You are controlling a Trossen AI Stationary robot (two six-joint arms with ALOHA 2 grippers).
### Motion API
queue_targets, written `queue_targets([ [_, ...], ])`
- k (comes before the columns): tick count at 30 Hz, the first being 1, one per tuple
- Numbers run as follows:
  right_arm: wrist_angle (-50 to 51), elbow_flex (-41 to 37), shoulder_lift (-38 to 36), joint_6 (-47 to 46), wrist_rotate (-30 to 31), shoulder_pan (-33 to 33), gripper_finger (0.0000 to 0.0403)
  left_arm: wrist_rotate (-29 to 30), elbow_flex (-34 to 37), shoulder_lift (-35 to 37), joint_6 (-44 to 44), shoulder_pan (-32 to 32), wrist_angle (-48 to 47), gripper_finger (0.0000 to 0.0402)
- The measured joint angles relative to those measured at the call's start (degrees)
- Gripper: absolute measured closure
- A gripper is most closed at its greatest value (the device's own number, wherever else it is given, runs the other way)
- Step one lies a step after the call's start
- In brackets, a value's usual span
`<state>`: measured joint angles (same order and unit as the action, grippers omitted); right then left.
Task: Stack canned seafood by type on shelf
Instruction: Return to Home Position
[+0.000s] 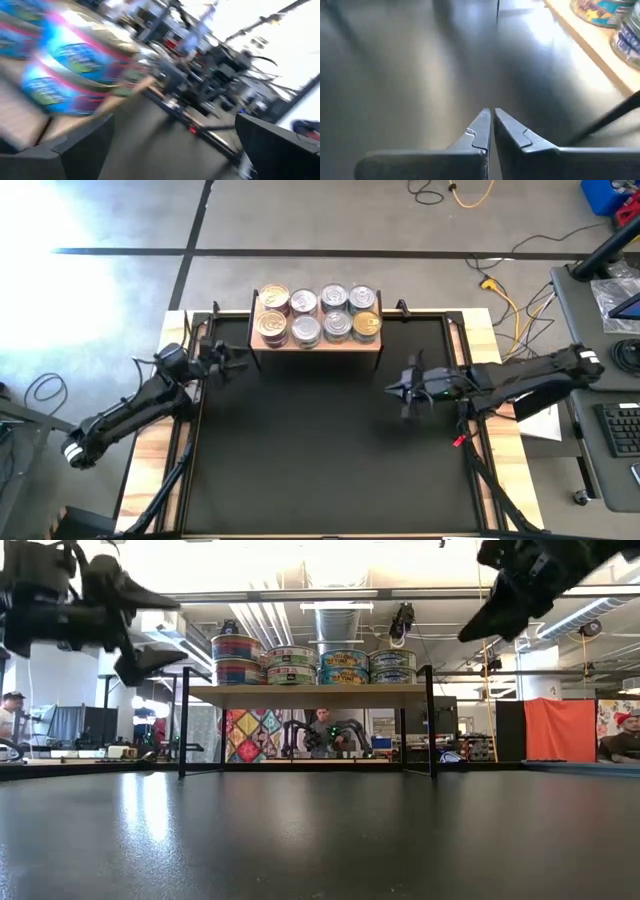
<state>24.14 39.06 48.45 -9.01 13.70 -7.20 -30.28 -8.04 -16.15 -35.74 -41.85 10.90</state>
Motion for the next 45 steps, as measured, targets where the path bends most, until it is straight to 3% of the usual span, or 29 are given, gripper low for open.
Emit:
queue_targets([
  [3,-15.3,-8.9,-4.8,-4.6,0.7,0.0,0.039,4.6,4.4,-0.6,3.7,0.1,7.7,0.0006],
  [5,-30.1,-15.4,-7.4,-1.1,-4.0,0.1,0.039,7.3,7.4,-0.6,10.1,0.1,16.9,0.0006],
  [7,-42.9,-21.4,-9.7,0.1,-8.8,0.9,0.039,8.4,6.9,-0.4,18.2,0.1,18.5,0.0006],
  [11,-54.1,-31.0,-17.4,-5.0,-13.6,3.5,0.039,6.4,6.6,-0.1,26.7,0.3,21.2,0.0006],
  [16,-54.1,-37.9,-33.7,-9.3,-14.8,5.2,0.039,0.3,7.4,1.3,27.4,0.5,20.5,0.0006],
  [18,-47.2,-38.2,-40.2,-7.4,-14.8,5.2,0.039,-2.6,7.4,1.8,26.3,1.5,20.5,0.0006],
  [21,-30.1,-36.9,-47.9,-10.1,-16.5,5.1,0.039,-1.8,7.4,2.8,27.8,4.8,20.4,0.0006],
  [23,-26.4,-37.3,-48.3,-12.4,-16.4,5.0,0.039,0.7,7.4,3.5,30.7,8.0,20.0,0.0006],
  [28,-34.3,-38.3,-47.3,-6.5,-17.2,4.8,0.039,6.4,7.5,4.3,36.2,16.3,9.5,0.0006],
  [31,-36.5,-38.3,-47.5,-3.8,-17.2,4.8,0.039,8.5,7.5,4.6,37.6,19.5,8.0,0.0006],
  [35,-36.9,-38.4,-48.4,-1.2,-17.2,4.8,0.039,10.6,7.5,6.3,41.5,20.4,11.6,0.0006],
  [39,-34.4,-38.4,-48.1,3.0,-17.2,4.8,0.039,11.6,7.5,8.0,42.7,20.4,8.1,0.0006],
  [45,-28.3,-38.4,-46.3,-1.0,-17.2,4.8,0.039,9.4,7.5,7.3,39.6,20.4,1.5,0.0006],
])
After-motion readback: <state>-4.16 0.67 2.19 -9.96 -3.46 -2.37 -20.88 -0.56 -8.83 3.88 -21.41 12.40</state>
